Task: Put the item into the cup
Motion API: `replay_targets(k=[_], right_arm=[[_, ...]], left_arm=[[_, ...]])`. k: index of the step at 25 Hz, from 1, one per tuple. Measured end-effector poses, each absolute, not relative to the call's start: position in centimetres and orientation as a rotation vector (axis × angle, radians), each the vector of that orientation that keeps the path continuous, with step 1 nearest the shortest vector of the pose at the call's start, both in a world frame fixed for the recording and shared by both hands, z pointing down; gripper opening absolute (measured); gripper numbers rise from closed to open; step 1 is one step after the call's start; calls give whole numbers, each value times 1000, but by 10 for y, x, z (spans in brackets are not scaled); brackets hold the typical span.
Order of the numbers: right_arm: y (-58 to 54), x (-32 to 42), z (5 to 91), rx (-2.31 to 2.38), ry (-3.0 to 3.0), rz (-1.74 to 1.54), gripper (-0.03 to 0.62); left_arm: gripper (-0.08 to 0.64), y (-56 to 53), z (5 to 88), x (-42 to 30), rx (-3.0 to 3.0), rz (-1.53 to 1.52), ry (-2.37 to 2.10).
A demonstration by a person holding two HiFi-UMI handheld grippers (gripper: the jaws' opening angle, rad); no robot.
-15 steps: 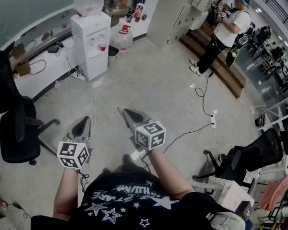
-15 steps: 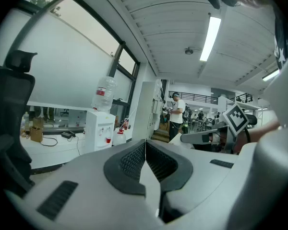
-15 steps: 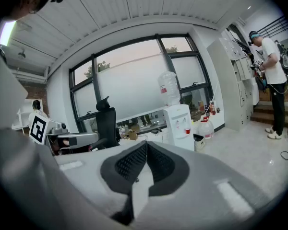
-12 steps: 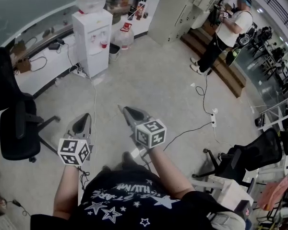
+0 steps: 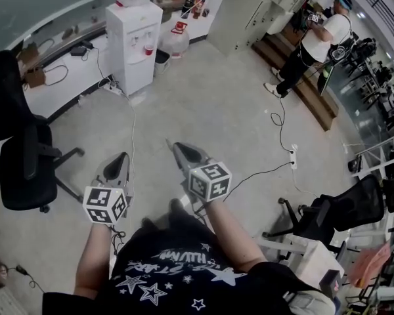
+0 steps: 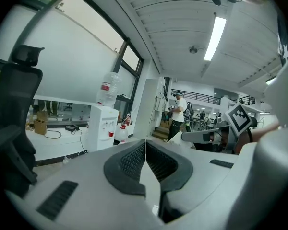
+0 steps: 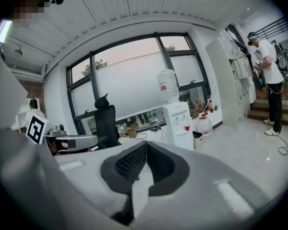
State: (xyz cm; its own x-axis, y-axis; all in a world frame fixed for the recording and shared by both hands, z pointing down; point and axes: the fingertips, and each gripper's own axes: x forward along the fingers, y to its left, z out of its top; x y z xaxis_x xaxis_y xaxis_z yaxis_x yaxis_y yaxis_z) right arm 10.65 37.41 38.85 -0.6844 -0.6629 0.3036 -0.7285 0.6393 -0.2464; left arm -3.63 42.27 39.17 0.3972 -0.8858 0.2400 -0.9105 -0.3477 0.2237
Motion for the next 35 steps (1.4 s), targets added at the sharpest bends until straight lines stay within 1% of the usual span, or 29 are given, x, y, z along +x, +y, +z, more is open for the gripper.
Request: replay_targets(k=[9, 16, 22, 35], right_arm=[[388, 100, 394, 1188, -2653, 571, 2], [367, 101, 412, 1173, -2631, 598, 2], [331, 101, 418, 1113, -2659, 610, 2], [213, 120, 408, 1070, -2694, 652, 2]], left_arm=[[9, 433, 402, -53, 2316, 95, -1544], [9, 418, 414, -50, 2300, 113, -1546], [8, 389, 413, -42, 2303, 148, -1585], [9, 283, 408, -19, 2259, 180, -1627]])
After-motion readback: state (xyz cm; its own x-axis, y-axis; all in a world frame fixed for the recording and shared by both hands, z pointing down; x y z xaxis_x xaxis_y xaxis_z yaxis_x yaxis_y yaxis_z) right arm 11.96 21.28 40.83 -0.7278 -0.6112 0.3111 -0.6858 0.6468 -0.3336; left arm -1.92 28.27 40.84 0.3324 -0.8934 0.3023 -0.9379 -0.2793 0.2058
